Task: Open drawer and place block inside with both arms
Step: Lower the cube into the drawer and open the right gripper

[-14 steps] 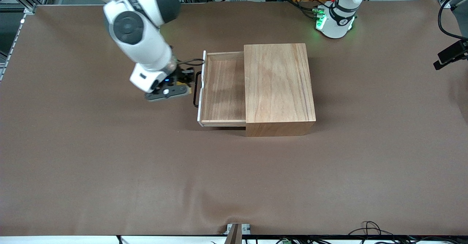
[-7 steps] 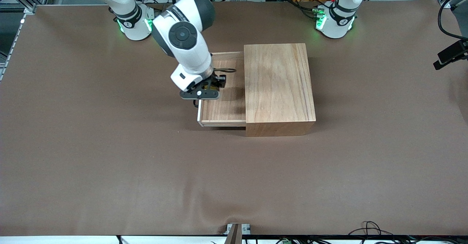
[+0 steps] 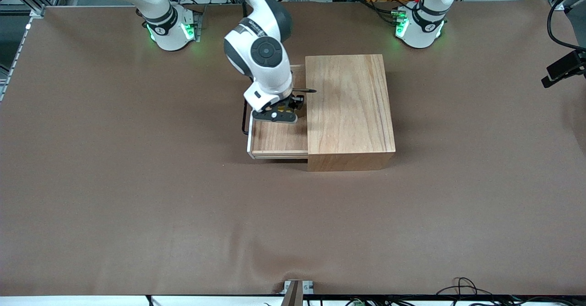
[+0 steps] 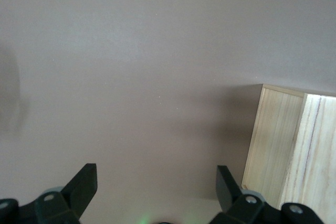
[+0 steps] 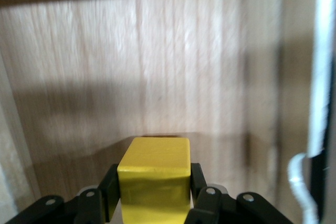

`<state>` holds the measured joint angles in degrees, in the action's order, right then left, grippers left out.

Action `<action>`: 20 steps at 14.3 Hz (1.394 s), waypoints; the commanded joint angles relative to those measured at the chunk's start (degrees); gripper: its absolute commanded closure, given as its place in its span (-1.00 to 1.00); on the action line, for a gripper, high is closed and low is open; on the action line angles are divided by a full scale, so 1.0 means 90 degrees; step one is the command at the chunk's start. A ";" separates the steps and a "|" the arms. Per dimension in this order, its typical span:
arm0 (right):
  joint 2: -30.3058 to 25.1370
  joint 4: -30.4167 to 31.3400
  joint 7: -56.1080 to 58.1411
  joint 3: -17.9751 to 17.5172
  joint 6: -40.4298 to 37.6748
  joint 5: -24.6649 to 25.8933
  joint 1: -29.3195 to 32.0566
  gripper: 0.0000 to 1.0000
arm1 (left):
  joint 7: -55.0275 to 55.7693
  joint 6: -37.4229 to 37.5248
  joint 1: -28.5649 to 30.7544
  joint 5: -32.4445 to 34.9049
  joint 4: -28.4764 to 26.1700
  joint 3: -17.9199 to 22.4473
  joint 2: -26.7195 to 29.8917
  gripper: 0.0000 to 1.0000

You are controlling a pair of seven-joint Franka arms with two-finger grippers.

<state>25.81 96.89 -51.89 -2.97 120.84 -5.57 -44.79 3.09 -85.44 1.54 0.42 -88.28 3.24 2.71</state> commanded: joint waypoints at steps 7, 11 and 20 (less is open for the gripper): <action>-0.0464 -0.0522 -0.0191 0.0134 -0.1070 0.0072 0.0532 -1.00 | -0.0118 0.0080 0.0034 -0.0086 0.0141 -0.0027 -0.0067 -1.00; -0.1031 -0.0493 0.0841 0.0124 -0.1657 0.0092 0.1206 -1.00 | -0.0118 0.0080 0.0034 -0.0096 0.0150 -0.0027 -0.0058 -1.00; -0.2788 0.1000 0.3838 0.0115 -0.2371 0.0004 0.3109 -1.00 | -0.0128 0.0109 0.0083 -0.0086 0.0141 -0.0018 -0.0018 -1.00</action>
<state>6.63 99.56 -22.89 -0.82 99.20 -5.38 -21.45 3.09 -85.44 1.69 0.42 -88.20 3.22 2.67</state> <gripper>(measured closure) 0.000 0.000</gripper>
